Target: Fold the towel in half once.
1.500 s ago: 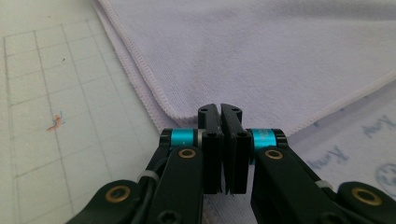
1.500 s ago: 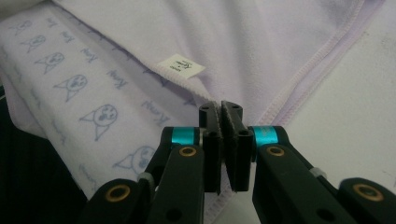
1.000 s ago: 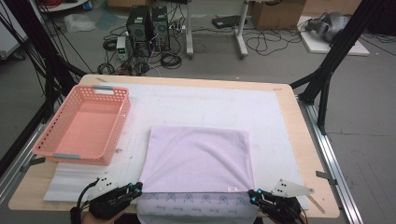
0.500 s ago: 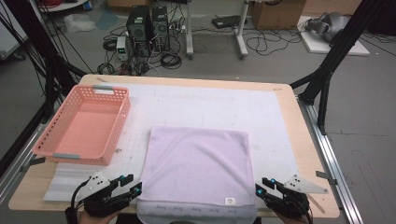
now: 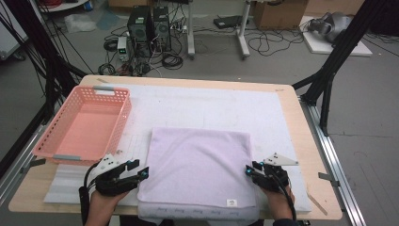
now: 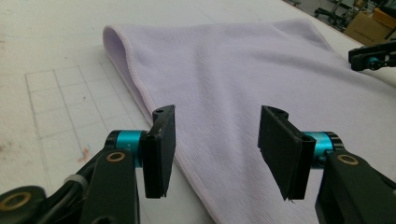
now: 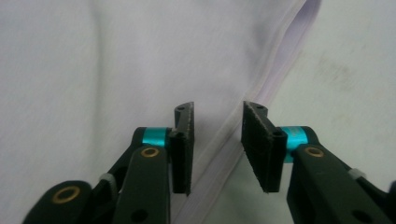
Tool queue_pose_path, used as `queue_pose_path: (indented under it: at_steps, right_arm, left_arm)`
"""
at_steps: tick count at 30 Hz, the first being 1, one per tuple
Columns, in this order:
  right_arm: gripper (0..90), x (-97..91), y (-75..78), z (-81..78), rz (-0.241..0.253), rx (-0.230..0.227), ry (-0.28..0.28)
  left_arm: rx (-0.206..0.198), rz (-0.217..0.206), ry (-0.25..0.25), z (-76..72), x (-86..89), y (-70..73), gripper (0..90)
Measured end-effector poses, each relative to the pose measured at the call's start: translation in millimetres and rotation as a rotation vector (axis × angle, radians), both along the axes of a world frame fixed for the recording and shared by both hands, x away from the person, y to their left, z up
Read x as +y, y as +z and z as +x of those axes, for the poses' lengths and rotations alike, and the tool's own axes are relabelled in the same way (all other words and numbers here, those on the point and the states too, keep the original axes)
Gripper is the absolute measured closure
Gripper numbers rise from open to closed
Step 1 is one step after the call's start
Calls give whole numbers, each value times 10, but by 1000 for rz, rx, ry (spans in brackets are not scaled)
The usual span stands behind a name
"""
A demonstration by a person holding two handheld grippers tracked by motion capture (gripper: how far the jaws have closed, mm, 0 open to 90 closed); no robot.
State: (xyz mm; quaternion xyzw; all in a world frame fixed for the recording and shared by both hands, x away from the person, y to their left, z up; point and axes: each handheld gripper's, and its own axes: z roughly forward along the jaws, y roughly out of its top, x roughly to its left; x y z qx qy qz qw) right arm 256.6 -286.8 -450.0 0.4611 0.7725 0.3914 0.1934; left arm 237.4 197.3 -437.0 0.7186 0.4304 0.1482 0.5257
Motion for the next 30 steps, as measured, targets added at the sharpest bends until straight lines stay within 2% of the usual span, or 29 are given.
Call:
queue_pose_path:
  at_steps: [1, 4, 5, 6, 7, 8, 10, 11, 13, 15, 18, 21, 24, 25, 27, 28, 30]
  right_arm:
    - [839, -29, -2, 43, -12, 14, 14]
    - [860, -69, 83, 120, -78, 50, 4]
    - [820, -77, 101, 140, -92, 71, 8]
    - [724, -85, 112, 156, -77, 98, 3]
    - [627, -104, 147, 179, -78, 101, -3]
    - [574, -121, 164, 185, -79, 71, 4]
    - [513, -178, 197, 221, -19, 6, 14]
    - [470, -201, 204, 257, 2, -14, -7]
    - [435, -232, 177, 393, 59, -16, -36]
    - [427, -225, 144, 494, 69, -10, -49]
    - [397, -175, 114, 668, 45, 4, -54]
    - [364, -122, 75, 888, 13, 6, -61]
    - [320, -67, 47, 1081, -1, 30, -54]
    - [313, -47, 32, 1141, 7, 35, -48]
    - [259, -5, 3, 1238, -33, 71, -26]
    - [253, 14, 14, 1263, -59, 67, -10]
    - [285, 20, 26, 1274, -69, 76, -1]
  left_arm:
    - [1, 2, 3, 45, 1, 1, 468]
    - [4, 0, 5, 182, -8, 2, 465]
    - [4, 5, 0, 219, -8, 1, 462]
    - [8, 7, -2, 282, -14, -3, 457]
    - [11, 8, -2, 322, -19, -5, 449]
    - [16, 12, -7, 376, -23, -9, 441]
    - [22, 12, -10, 493, -49, -18, 435]
    - [28, 12, -10, 553, -71, -23, 429]
    - [36, 15, -13, 663, -118, -36, 426]
    - [37, 43, -13, 788, -173, -35, 429]
    - [13, 53, 4, 953, -228, -28, 430]
    - [32, 77, 37, 1155, -263, -51, 430]
    - [94, 97, 92, 1371, -285, -85, 431]
    - [100, 115, 112, 1424, -291, -94, 431]
    - [112, 132, 143, 1523, -291, -121, 429]
    - [120, 132, 149, 1552, -290, -132, 423]
    - [149, 134, 157, 1606, -293, -154, 431]
